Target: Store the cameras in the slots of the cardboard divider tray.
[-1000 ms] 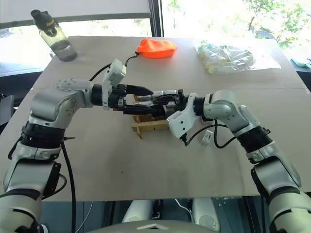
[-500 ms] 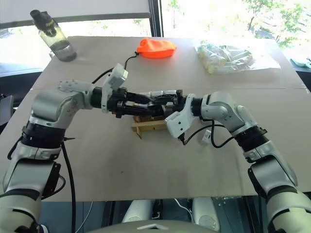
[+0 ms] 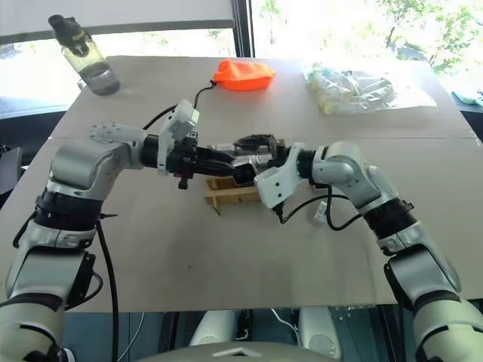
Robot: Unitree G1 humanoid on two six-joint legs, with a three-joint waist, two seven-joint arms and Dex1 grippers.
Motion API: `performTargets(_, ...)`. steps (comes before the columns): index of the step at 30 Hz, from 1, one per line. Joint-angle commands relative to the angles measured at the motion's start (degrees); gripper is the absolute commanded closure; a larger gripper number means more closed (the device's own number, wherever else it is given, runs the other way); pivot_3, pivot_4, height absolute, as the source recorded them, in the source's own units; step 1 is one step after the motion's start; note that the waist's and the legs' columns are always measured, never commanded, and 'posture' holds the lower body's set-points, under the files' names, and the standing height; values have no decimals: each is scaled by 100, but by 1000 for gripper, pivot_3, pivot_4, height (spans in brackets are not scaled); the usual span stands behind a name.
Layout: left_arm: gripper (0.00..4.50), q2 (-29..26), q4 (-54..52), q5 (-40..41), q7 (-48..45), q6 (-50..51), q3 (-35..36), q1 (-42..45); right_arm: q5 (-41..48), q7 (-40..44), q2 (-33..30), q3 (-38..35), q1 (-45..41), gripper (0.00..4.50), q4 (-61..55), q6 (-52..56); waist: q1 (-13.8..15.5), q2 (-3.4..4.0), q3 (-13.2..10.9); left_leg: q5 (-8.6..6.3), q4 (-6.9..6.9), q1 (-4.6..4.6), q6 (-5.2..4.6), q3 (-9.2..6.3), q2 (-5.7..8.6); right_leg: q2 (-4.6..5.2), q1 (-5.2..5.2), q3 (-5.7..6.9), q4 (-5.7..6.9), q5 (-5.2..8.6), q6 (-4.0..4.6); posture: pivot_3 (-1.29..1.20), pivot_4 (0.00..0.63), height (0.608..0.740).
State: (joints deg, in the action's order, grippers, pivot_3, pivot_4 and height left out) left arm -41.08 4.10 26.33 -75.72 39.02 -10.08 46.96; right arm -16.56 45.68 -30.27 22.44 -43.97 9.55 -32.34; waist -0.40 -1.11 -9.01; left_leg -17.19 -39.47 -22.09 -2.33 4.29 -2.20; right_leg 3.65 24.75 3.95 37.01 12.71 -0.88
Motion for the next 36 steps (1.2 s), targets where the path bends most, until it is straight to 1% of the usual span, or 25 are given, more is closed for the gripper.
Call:
performTargets(1, 3846, 2, -3, -91, 33, -449, 223, -17, 661, 461, -264, -322, 263, 86, -488, 741, -2, 0, 0, 0, 0, 1, 0, 0, 1, 0, -2, 1, -1, 0, 0, 0, 150, 726)
performTargets(4, 3846, -7, -17, -136, 64, -621, 281, -67, 1312, 815, -398, -546, 520, 86, -916, 1636, -9, 0, 0, 0, 0, 2, 0, -1, 0, -1, -2, 1, 1, 0, 0, 0, 150, 726)
performTargets(7, 3846, -105, -41, -175, 105, -773, 394, -164, 2488, 1175, -682, -1100, 1104, 86, -1537, 3046, -14, 0, 0, 0, 2, 4, 0, -5, -2, -2, -2, 1, 4, 0, 0, 0, 150, 726)
performTargets(9, 3846, -165, -81, -178, 135, -840, 462, -231, 3082, 1219, -790, -1443, 1451, 86, -1848, 3790, -2, -1, 0, 0, 2, 4, -1, -7, -2, -1, -5, 2, 2, 0, 0, 0, 150, 726)
performTargets(12, 3846, -305, -265, -193, 220, -878, 606, -448, 4114, 1382, -983, -2213, 2386, 86, -2254, 4405, 41, -1, 1, -1, 1, 2, -2, -8, -1, 0, -5, 6, 0, 0, 0, 0, 150, 726)
performTargets(13, 3846, -379, -327, -240, 250, -920, 628, -554, 4422, 1539, -1069, -2506, 2870, 86, -2346, 4489, 77, -2, 1, -1, 3, 1, -2, -9, 0, 1, -5, 6, -2, 0, 0, 0, 150, 726)
performTargets(15, 3846, -435, -353, -297, 387, -962, 702, -678, 4703, 1865, -1176, -2929, 3733, 86, -2453, 4304, 145, -2, 1, -2, 9, 3, -3, -10, 0, 0, -10, 4, -8, 0, 0, 0, 150, 726)
performTargets(16, 3846, -421, -324, -308, 506, -942, 758, -693, 4867, 2031, -1133, -3204, 4174, 86, -2403, 4113, 142, -3, 0, -2, 9, 1, -4, -14, 1, 1, -11, 5, -12, 0, 0, 0, 150, 726)
performTargets(19, 3846, -440, -300, -340, 617, -970, 823, -727, 5565, 2561, -855, -3982, 4994, 86, -2070, 3774, 146, -5, -1, -2, 1, 6, -7, -13, 4, -1, -19, 7, -9, -1, -1, 0, 150, 726)
performTargets(21, 3846, -465, -285, -368, 625, -1000, 819, -762, 5453, 2968, -943, -4283, 5512, 86, -1659, 3458, 133, -5, -1, -2, -2, 26, -8, -10, 3, -3, -37, 2, -10, 0, -3, 0, 150, 726)
performTargets(23, 3846, -454, -286, -375, 641, -1009, 801, -799, 5457, 3268, -1032, -4490, 5889, 86, -1346, 3405, 128, -5, 0, -4, -1, 44, -11, -10, 2, -4, -56, 1, -13, 0, -3, 0, 150, 726)
performTargets(28, 3846, -384, -291, -465, 654, -1132, 710, -914, 5691, 4005, -806, -4828, 6109, 86, -806, 2713, 100, -5, 0, -3, -1, 49, -9, -7, -3, -16, -55, -6, -10, 0, -2, 0, 150, 726)
performTargets(30, 3846, -463, -249, -756, 608, -1386, 525, -1005, 5765, 4209, -762, -4899, 6150, 86, -721, 2592, 103, -4, 1, -2, -1, 54, -8, -6, -6, -21, -56, -8, -7, 0, -2, 0, 150, 726)
performTargets(36, 3846, -400, -200, -903, 526, -1710, 429, -1106, 5888, 4178, -733, -4991, 6051, 86, -732, 2577, 125, -2, 2, -2, -3, 48, -8, -10, -6, -15, -56, -10, -7, 0, -1, 0, 150, 726)
